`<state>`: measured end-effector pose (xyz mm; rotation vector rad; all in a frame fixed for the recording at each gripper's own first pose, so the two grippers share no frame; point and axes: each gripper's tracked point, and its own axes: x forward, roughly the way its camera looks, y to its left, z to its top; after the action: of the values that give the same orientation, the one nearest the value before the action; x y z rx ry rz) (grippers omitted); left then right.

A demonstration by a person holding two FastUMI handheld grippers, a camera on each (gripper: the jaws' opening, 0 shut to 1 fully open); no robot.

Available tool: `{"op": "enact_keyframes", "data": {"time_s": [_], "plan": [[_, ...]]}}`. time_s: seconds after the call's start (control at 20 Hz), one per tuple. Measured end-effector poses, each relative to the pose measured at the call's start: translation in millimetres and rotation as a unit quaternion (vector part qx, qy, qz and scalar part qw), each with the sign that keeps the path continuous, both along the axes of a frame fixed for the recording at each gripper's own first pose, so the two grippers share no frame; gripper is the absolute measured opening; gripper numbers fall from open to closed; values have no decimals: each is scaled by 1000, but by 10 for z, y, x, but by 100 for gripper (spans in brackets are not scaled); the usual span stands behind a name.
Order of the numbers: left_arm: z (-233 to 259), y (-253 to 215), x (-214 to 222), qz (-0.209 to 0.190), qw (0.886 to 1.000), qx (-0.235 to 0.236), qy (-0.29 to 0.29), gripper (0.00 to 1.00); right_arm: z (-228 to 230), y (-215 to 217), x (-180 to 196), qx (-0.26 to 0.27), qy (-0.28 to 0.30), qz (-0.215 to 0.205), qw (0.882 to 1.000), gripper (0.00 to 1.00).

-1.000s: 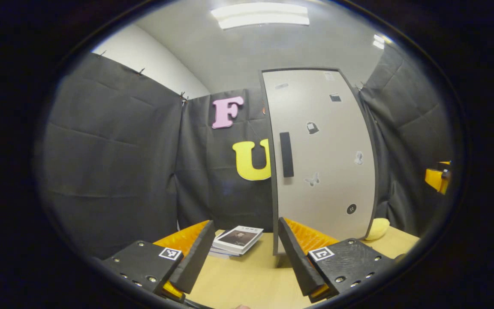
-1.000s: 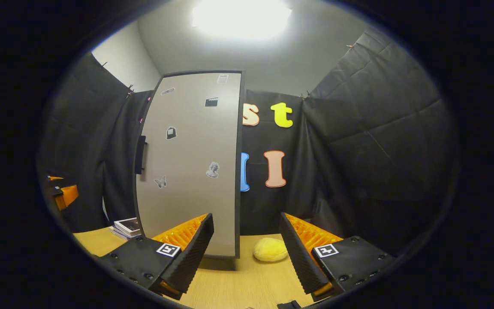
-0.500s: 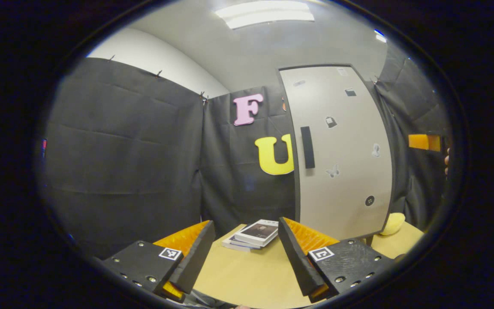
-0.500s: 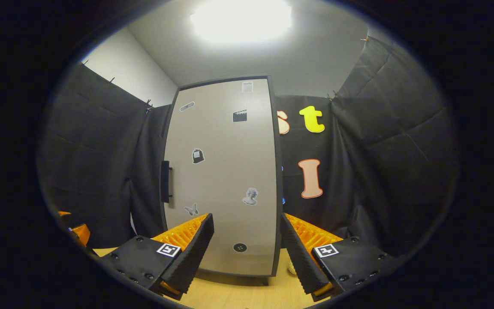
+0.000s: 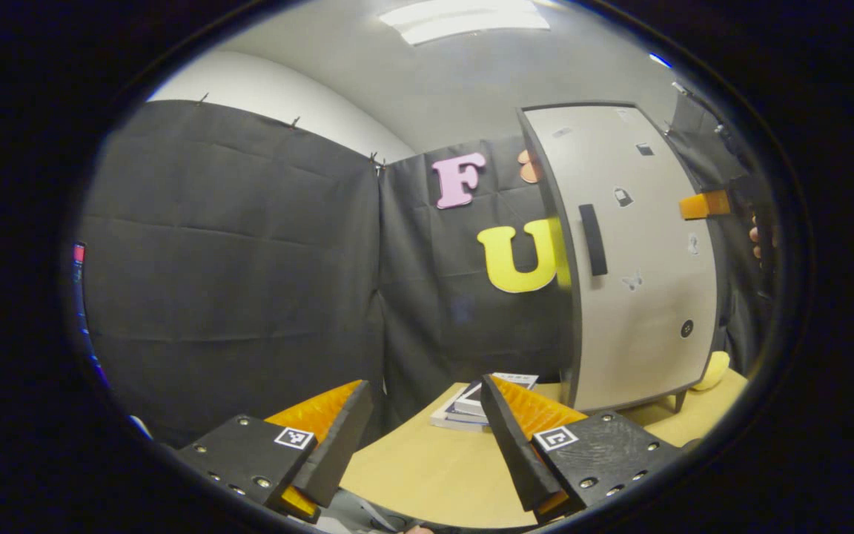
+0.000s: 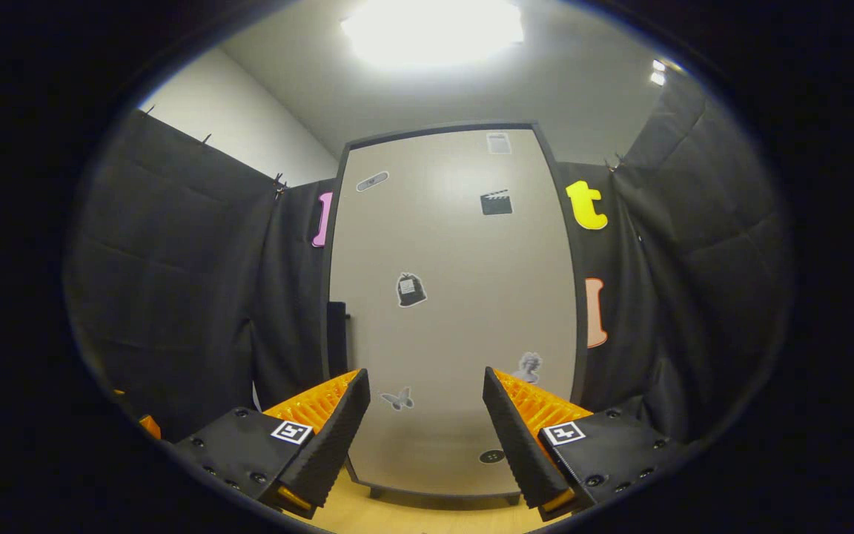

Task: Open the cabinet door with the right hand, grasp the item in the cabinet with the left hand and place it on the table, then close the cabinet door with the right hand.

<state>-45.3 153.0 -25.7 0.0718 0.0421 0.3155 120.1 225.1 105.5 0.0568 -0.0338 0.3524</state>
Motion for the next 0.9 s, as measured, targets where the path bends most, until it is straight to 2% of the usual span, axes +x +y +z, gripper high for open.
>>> {"op": "enact_keyframes", "data": {"time_s": [0.2, 0.6, 0.8, 0.9], "plan": [[-120, 381, 48, 8, 1000, -6, 8, 92, 42, 425, 194, -5, 6, 5, 1000, 97], [-397, 1028, 126, 32, 999, -11, 26, 89, 70, 1055, 655, -25, 8, -7, 1000, 97], [-519, 1270, 191, 44, 998, -13, 36, 92, -39, 1311, 853, -48, 17, -10, 999, 98], [-584, 1373, 209, 50, 998, -13, 41, 89, -113, 1416, 954, -53, 25, -11, 998, 98]]}}
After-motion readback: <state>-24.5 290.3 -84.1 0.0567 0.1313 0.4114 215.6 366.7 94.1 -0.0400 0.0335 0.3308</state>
